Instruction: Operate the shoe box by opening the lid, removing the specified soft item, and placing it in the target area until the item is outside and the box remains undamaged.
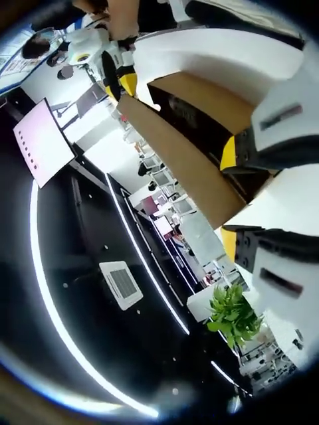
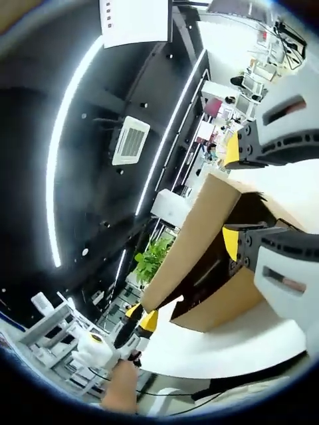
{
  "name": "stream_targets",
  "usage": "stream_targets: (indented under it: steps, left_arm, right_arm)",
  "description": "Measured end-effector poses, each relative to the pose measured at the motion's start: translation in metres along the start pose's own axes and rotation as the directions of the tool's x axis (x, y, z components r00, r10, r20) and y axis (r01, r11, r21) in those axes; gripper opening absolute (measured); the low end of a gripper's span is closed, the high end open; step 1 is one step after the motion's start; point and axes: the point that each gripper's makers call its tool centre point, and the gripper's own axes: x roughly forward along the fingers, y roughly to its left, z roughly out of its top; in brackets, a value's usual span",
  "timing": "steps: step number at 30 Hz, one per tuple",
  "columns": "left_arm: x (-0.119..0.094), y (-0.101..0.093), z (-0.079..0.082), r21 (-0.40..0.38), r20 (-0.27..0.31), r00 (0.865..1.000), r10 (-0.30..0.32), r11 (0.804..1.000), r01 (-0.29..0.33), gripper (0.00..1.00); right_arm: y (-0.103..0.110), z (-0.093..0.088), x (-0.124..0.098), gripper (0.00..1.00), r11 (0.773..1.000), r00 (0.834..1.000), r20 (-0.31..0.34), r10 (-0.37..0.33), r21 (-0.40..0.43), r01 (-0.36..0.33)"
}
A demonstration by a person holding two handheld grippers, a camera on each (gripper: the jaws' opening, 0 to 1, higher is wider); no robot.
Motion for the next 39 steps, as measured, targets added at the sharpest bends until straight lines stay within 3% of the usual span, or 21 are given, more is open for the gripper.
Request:
stream_targets:
  steps: [8,12,18,22,28,31,39]
  left_arm:
    - [0.0,-0.001,0.002,-0.065,0.017,1.0,-0.016,0.998,0.017,0.35]
    - [0.001,-0.002,0.004,-0.076,0.026,1.0,-0.013,0.997,0.015,0.37]
    - [0.005,-0.001,0.008,-0.071,0.034,0.999,-0.007,0.997,0.01,0.4]
    - [0.006,0.001,0.011,-0.085,0.036,0.999,-0.012,0.996,0.015,0.41]
    - [0.007,0.001,0.012,-0.103,0.044,0.999,-0.022,0.994,0.026,0.42]
    - [0.007,0.001,0.012,-0.126,0.052,0.998,-0.027,0.991,0.034,0.42]
    - [0.008,-0.003,0.012,-0.112,0.067,0.997,-0.034,0.993,0.041,0.47]
  right_arm:
    - [-0.001,-0.002,0.005,0.34,0.998,1.0,0.002,-0.005,0.069,0.005]
    - [-0.005,0.002,0.009,0.34,0.998,0.998,0.011,-0.054,0.033,0.054]
    - [0.004,0.004,0.019,0.33,0.999,0.999,0.025,-0.047,0.01,0.047]
    - [0.001,0.012,0.022,0.35,0.997,0.995,0.067,-0.07,-0.023,0.072]
    - [-0.001,0.007,0.029,0.35,0.997,0.995,0.077,-0.066,-0.023,0.068]
    - [-0.003,0.011,0.03,0.35,0.996,0.991,0.113,-0.07,-0.052,0.076]
    - [-0.009,0.016,0.035,0.31,0.996,0.99,0.111,-0.087,-0.019,0.09]
